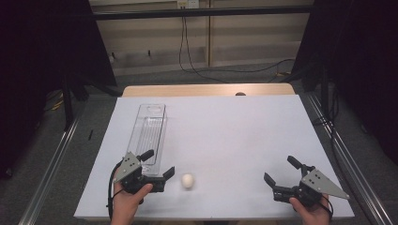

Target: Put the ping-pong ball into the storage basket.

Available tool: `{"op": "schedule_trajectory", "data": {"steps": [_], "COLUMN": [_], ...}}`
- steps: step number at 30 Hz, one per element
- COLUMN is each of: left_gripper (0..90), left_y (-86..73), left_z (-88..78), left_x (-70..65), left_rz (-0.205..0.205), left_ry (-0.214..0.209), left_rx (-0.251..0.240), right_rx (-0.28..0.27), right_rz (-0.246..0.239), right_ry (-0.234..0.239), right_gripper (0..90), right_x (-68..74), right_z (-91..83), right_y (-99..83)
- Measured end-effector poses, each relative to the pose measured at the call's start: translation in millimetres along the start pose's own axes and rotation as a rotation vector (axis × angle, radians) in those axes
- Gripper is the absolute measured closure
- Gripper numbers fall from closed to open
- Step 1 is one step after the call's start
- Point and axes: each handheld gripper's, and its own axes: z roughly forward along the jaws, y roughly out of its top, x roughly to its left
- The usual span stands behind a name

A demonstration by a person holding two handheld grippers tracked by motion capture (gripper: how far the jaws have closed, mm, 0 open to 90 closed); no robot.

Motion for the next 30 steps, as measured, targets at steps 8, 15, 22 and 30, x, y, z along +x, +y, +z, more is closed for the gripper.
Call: {"op": "schedule_trajectory", "data": {"steps": [8,15,22,30], "left_gripper": [1.3,1.4,1.4,1.4], "left_y": [0.1,1.0,0.6,-0.4], "left_z": [4.2,8.2,13.3,17.5], "left_x": [-2.5,-5.5,-10.3,-14.4], "left_rz": [0.017,0.025,0.013,0.009], "left_ry": [-0.014,-0.027,-0.039,-0.047], "left_rx": [0.020,0.038,0.035,0.042], "right_rx": [0.001,0.001,-0.001,-0.001], "right_rz": [0.001,0.001,0.008,0.010], "right_ry": [0.004,0.004,0.003,0.004], "right_gripper": [1.1,1.2,1.2,1.2], "right_x": [0.1,0.2,0.5,0.1], "right_z": [0.0,0.0,0.0,-0.5], "right_y": [0.0,0.0,0.2,0.3]}}
